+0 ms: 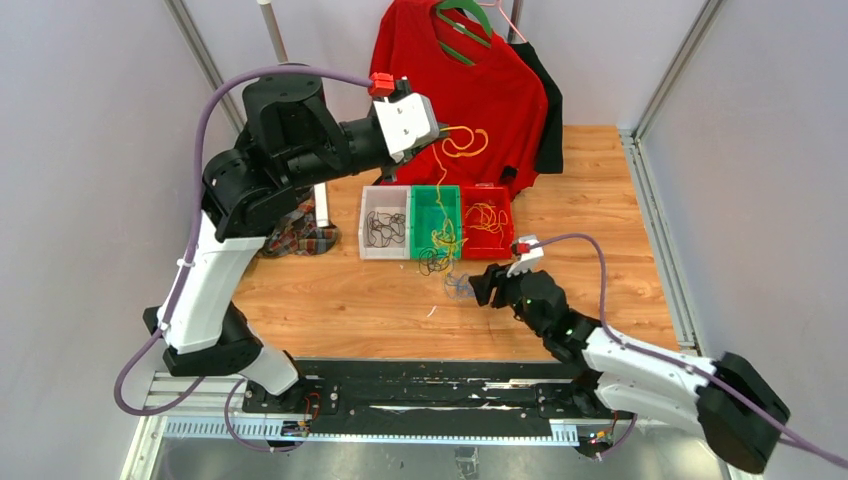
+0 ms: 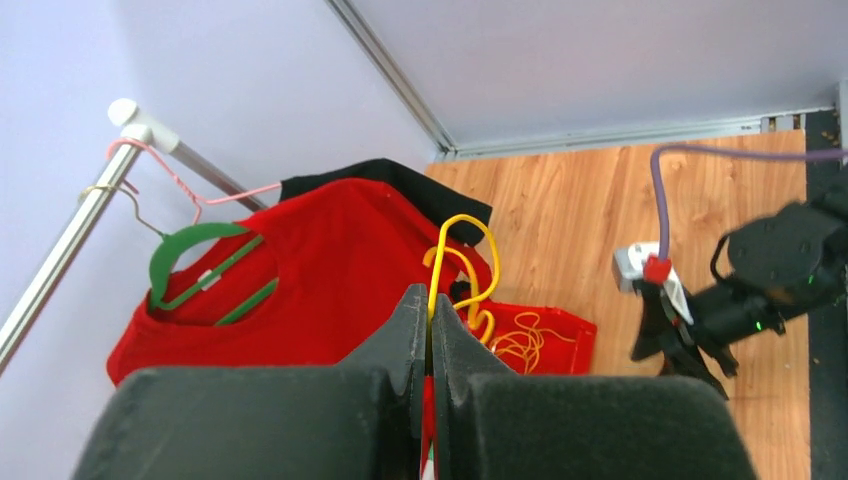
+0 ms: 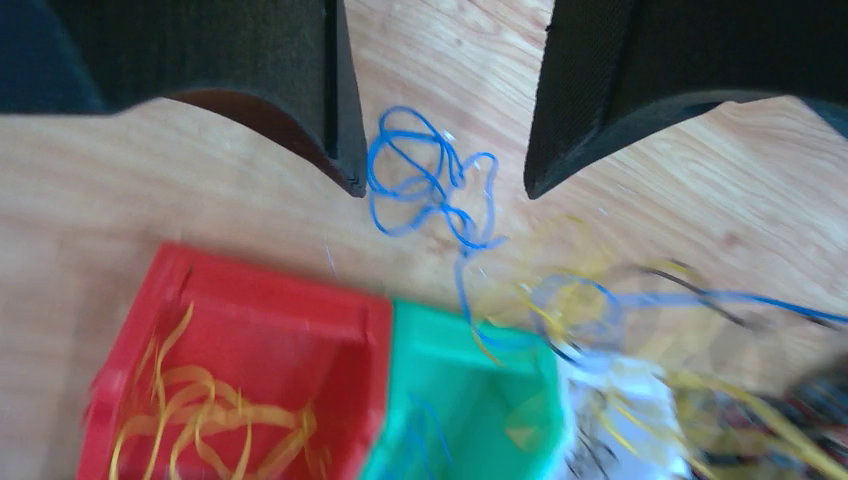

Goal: Untangle the cables

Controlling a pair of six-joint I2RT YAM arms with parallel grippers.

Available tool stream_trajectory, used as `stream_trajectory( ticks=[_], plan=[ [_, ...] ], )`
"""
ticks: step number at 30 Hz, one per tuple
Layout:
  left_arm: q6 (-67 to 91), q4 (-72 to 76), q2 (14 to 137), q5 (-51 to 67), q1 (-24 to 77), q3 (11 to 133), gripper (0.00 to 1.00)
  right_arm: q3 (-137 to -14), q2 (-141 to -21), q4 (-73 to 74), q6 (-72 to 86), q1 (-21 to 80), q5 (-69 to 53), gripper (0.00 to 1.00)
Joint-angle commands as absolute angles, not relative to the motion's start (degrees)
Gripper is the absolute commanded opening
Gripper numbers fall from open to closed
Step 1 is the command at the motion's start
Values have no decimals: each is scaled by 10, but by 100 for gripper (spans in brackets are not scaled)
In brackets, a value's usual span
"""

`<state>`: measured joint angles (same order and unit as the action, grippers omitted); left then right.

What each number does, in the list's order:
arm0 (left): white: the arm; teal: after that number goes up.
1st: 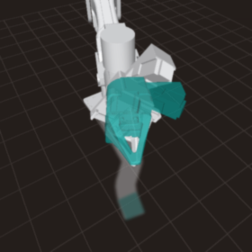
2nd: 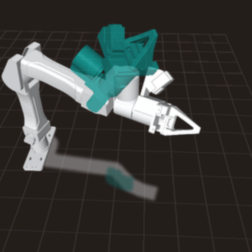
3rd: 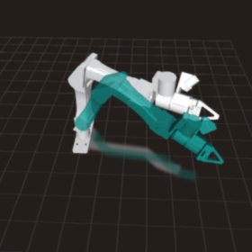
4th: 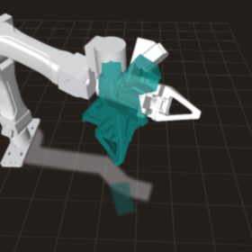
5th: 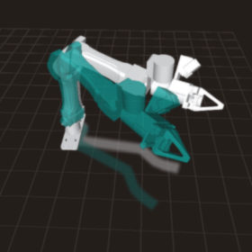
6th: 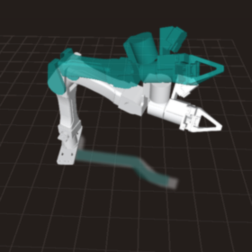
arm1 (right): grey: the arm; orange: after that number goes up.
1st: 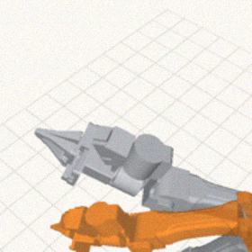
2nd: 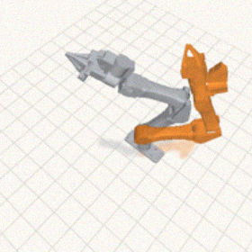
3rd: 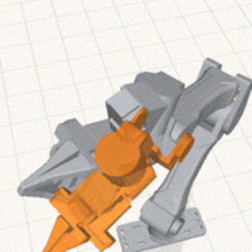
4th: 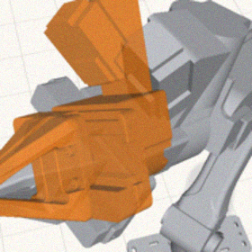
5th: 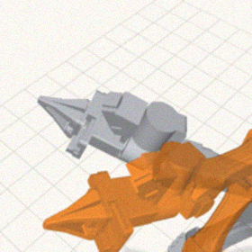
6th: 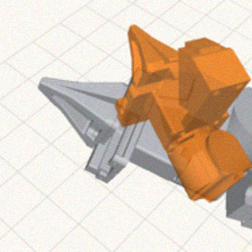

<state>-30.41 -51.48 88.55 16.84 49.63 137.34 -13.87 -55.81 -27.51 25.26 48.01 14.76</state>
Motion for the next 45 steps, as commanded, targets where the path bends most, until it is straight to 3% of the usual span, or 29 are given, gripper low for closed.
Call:
stream_trajectory(
  ticks=[1,7,20,24,32,45],
  plan=[
    [-308,-488,856,169,497,1331,0,-218,-472,-203,178,490,142,62],
    [-301,-489,846,179,497,1291,0,-314,-459,-175,114,491,47,70],
    [-289,-489,841,190,500,1279,1,-441,-587,-246,89,512,-65,69],
    [-289,-489,838,189,500,1283,0,-451,-632,-268,104,512,-71,63],
    [-290,-488,841,180,501,1323,1,-413,-716,-310,164,512,-43,39],
    [-335,-473,868,127,501,1439,0,-224,-805,-428,243,519,10,35]
  ],
)
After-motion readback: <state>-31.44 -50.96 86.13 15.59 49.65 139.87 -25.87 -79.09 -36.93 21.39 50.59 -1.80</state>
